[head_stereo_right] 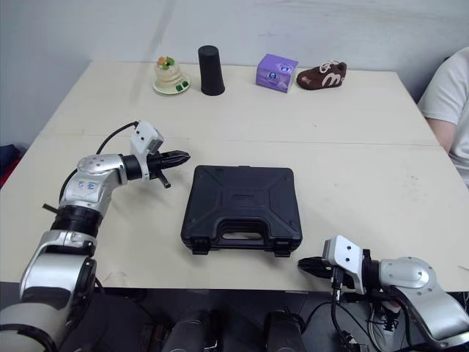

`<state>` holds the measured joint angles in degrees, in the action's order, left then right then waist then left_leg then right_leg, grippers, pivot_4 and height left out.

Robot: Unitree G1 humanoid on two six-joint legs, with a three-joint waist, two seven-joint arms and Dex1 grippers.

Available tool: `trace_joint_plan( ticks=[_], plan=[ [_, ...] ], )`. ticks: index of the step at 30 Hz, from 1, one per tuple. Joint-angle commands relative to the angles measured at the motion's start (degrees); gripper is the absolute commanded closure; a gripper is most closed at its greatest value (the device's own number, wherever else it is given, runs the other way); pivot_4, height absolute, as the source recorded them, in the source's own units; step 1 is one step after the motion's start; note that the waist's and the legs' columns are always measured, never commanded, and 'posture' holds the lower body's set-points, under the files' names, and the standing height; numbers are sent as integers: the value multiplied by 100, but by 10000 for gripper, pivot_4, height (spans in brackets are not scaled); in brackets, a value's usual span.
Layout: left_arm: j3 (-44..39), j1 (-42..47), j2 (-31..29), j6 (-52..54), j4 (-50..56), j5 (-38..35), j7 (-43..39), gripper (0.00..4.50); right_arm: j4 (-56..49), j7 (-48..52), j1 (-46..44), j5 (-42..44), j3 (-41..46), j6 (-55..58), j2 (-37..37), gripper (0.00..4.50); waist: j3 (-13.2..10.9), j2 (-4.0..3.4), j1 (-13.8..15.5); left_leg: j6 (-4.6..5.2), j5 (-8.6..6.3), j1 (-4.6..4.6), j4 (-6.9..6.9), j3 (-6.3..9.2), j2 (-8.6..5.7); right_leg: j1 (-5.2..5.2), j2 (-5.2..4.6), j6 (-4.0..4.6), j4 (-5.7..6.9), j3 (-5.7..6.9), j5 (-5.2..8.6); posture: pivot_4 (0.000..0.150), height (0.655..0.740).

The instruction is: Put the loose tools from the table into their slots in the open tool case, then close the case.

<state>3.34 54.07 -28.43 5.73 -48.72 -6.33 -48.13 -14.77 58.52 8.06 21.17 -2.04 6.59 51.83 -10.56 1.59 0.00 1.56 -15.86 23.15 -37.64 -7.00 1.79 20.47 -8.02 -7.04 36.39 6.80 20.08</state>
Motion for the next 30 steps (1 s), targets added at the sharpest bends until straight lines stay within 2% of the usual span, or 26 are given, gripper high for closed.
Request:
trace_joint_plan(
  ticks=[1, 7, 13, 18, 26, 30],
  plan=[
    [18, 216, 260, -333, -648, 123, -70, 44801, -58, 18, -40, -140, -173, 131, -149, 45000, -1, 2, 1, 1, 0, 0, -2, 1, -1, 0, -1, 0, 3, 0, 0, 1500, 7400],
    [9, 248, 430, -906, -1020, 257, -336, 44801, 80, -183, -262, -232, -57, 266, -405, 45000, -10, 16, -15, -1, 0, 5, -6, 0, 8, 9, 1, 0, 8, 1, 0, 1500, 7400],
    [13, 38, 290, -1073, -652, 270, -803, 44801, 614, -210, -520, -565, 28, -113, -522, 45000, -10, 17, -6, 11, -7, 6, -21, 0, -7, 3, -18, 0, 10, 1, 0, 1500, 7400],
    [-164, -820, -94, -807, 613, -98, -1473, 44801, 1297, -308, -1024, -753, 97, -414, -606, 45000, -10, 16, -32, 19, -12, 5, -29, -3, -10, 1, -28, 0, 19, 2, 0, 1500, 7400],
    [-328, -1913, -291, 30, 2423, -285, -1219, 44801, 2126, -483, -1618, -1132, 47, -927, -855, 45000, -10, 15, -11, 22, -14, 4, -38, 7, -15, -7, -40, -1, 17, 6, 0, 1500, 7400],
    [-689, -2846, -465, 515, 3918, -418, -739, 44801, 2352, -794, -1751, -1221, 173, -939, -977, 45000, -10, 12, -30, 22, -14, 4, -36, 9, -13, -10, -44, 0, 23, 4, 0, 1500, 7400]
  ],
)
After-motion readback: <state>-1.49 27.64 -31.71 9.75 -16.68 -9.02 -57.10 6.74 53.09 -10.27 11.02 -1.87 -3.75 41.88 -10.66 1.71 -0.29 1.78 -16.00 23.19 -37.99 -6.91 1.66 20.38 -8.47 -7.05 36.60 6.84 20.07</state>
